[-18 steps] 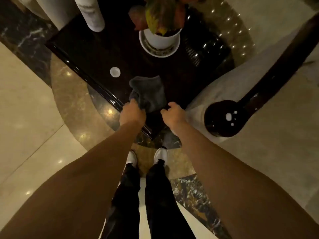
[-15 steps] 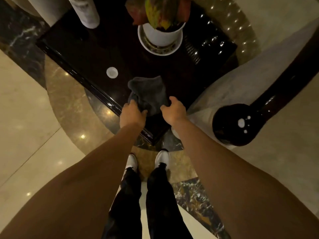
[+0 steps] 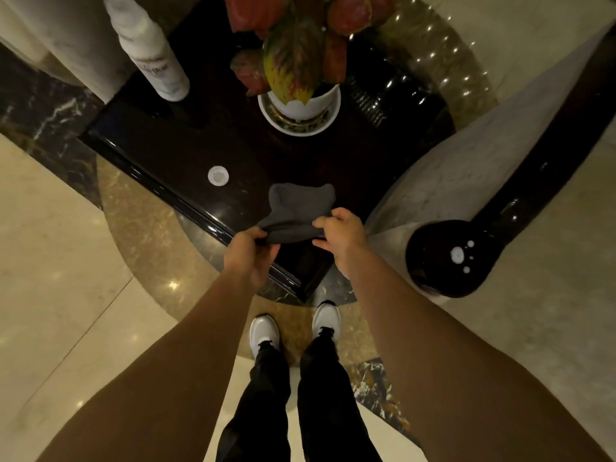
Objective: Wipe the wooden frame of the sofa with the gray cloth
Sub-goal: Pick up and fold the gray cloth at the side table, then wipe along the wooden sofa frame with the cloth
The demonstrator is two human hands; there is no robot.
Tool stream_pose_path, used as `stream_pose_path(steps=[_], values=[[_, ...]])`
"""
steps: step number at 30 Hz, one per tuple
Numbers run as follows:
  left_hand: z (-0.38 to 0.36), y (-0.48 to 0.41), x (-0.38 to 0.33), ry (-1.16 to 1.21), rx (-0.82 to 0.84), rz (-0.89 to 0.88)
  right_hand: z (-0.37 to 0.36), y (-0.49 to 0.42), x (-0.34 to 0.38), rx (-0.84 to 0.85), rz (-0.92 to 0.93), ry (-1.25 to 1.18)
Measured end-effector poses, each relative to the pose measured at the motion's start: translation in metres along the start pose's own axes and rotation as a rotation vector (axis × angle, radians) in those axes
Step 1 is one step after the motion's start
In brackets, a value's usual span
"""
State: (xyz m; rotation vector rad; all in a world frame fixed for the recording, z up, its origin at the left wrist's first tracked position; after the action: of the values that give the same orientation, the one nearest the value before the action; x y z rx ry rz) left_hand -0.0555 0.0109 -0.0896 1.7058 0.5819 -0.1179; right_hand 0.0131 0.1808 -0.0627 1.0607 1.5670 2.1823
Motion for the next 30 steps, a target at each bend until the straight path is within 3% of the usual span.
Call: stream_pose_path(steps=[3,7,10,14,18,24,27,30], values=[[-0.017,0.037,-0.018,0.001,0.063,-0.019,0.001,0.045,0.01,0.114,-0.019,-0.244],[-0.039,0.098,-0.033,0.167,0.124,-0.002,0.015,0.104,0.025,0.238,0.005,-0.393],[-0.061,0.147,-0.029,0.252,0.287,0.085,0.036,0.141,0.037,0.291,0.035,-0.524],[-0.102,0.206,-0.012,0.06,0.525,0.21,0.09,0.187,0.054,0.263,0.115,-0.557],[-0.149,0.227,0.009,-0.283,0.567,0.183,0.155,0.209,0.055,0.152,0.174,-0.516],[-0.189,0.215,0.042,-0.571,0.598,0.037,0.228,0.192,0.027,-0.066,0.185,-0.413],[-0.182,0.195,0.044,-0.703,0.549,-0.18,0.233,0.181,0.009,-0.12,0.151,-0.311],[-0.178,0.184,0.042,-1.141,0.508,-0.508,0.234,0.171,-0.001,-0.25,0.148,-0.146]])
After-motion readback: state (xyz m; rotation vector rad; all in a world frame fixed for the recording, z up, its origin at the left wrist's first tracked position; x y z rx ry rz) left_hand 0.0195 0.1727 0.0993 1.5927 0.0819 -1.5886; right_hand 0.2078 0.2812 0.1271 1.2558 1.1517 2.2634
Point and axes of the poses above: each hand's wrist, its own y-axis away from the middle knuckle, its own z-axis out of the back of the hand, x = y × z, the point moved 8 cm from there along -y, towards the middle knuckle, and after that the axes turned 8 degrees about -z, right-handed, at the moved point
